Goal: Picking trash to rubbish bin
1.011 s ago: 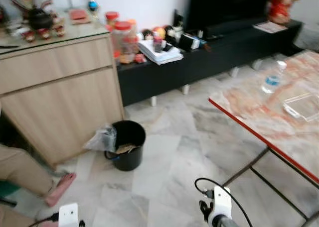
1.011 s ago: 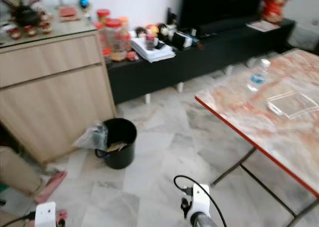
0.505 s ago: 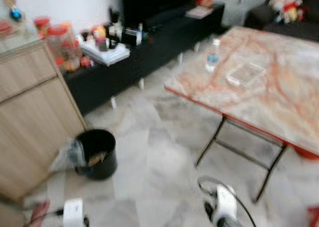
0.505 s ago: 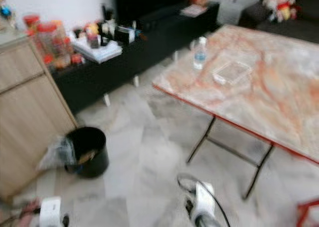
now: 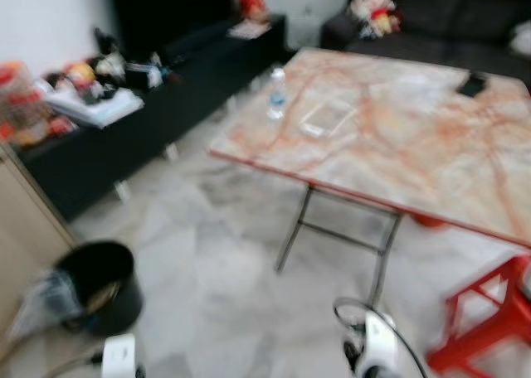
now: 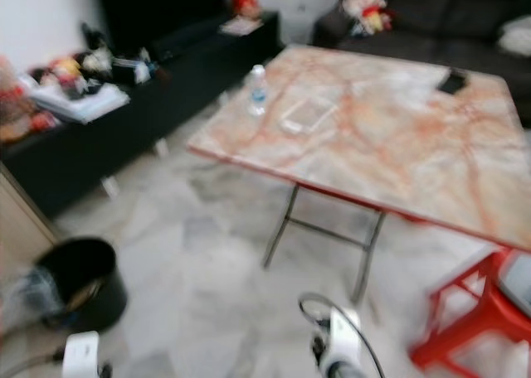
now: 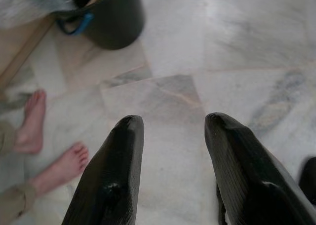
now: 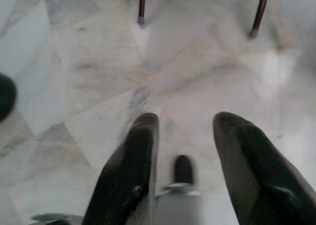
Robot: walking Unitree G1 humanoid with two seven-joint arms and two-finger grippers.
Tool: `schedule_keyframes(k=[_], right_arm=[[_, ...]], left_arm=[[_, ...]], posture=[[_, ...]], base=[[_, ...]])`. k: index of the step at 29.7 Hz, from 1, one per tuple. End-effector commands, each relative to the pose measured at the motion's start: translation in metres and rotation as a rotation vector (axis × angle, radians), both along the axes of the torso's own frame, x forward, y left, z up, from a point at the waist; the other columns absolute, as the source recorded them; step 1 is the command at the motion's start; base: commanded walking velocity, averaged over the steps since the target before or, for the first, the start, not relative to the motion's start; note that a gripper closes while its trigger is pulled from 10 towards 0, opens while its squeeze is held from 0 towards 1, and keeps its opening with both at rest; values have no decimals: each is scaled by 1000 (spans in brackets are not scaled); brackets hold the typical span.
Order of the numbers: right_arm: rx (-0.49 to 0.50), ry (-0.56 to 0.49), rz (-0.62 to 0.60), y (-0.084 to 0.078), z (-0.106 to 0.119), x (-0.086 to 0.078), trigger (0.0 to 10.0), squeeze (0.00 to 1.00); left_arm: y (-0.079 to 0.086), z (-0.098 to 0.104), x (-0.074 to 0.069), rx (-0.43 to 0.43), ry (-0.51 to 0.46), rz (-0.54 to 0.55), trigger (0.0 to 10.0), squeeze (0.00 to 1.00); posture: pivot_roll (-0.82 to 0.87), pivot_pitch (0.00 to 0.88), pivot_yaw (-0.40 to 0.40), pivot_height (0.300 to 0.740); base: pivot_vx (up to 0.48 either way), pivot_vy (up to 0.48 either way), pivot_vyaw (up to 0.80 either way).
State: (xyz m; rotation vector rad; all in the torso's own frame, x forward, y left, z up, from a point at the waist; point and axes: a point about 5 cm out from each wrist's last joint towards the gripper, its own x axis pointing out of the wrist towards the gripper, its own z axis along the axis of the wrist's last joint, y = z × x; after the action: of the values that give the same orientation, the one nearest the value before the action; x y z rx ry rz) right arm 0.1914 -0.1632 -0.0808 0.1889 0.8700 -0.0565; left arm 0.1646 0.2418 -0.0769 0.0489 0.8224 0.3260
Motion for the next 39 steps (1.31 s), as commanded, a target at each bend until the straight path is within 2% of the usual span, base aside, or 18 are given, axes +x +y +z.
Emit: schedule_keyframes(k=[1,8,10,13,17,21,23,25,27,28,30,31,32,33,37,39], right_arm=[[-9,-1,-11,-5,1,1,10000,0],[-8,1,-13,-5,1,1,10000,0],[-11,4,-6,-4,0,1,10000,0],[-11,2,-4,-4,1,1,10000,0],[2,-33,10,0,5,9,10000,0],[-1,-118,46,2,16,26,10000,0],[-8,-209,92,3,27,41,10000,0],[-9,-249,113,4,33,48,10000,0],[-4,-363,133,4,49,66,10000,0],[-4,-378,135,3,52,68,10000,0],[-4,-504,169,5,72,86,10000,0],[-5,-596,199,9,87,98,10000,0],[-5,-648,217,11,96,105,10000,0],[-5,-648,217,11,96,105,10000,0],[15,-849,225,23,139,133,10000,0],[19,-918,229,30,155,142,10000,0]], left_arm=[[0,0,0,-1,7,-1,10000,0],[0,1,2,2,4,-3,10000,0],[0,4,9,10,-23,-4,10000,0],[1,5,11,15,-32,-3,10000,0],[4,11,17,42,-71,-16,10000,0],[15,18,17,110,-135,14,10000,0],[19,28,22,167,-227,-5,10000,0],[19,34,26,189,-276,-21,10000,0],[18,52,38,258,-409,-77,10000,0],[17,55,40,267,-427,-84,10000,0],[14,81,55,331,-566,-133,10000,0],[8,105,69,371,-680,-173,10000,0],[3,119,77,388,-748,-191,10000,0],[3,119,77,388,-748,-191,10000,0],[-19,176,116,409,-983,-215,10000,0],[-28,193,130,389,-1044,-224,10000,0]], posture=[[26,5,30,740],[28,11,28,740],[43,19,19,740],[45,21,20,740],[51,21,24,740],[57,23,29,740],[56,27,26,740],[56,27,26,740],[55,28,24,740],[55,28,24,740],[37,26,23,740],[35,23,23,740],[35,23,23,740],[35,23,23,740],[29,0,25,740],[26,0,27,740]], base=[[0,0,-788],[0,0,-788],[0,0,-788],[0,0,-788],[0,0,-788],[0,0,0],[0,0,0],[0,0,0],[0,0,0],[0,0,0],[0,0,0],[0,0,0],[0,0,0],[0,0,0],[0,0,0],[0,0,0]])
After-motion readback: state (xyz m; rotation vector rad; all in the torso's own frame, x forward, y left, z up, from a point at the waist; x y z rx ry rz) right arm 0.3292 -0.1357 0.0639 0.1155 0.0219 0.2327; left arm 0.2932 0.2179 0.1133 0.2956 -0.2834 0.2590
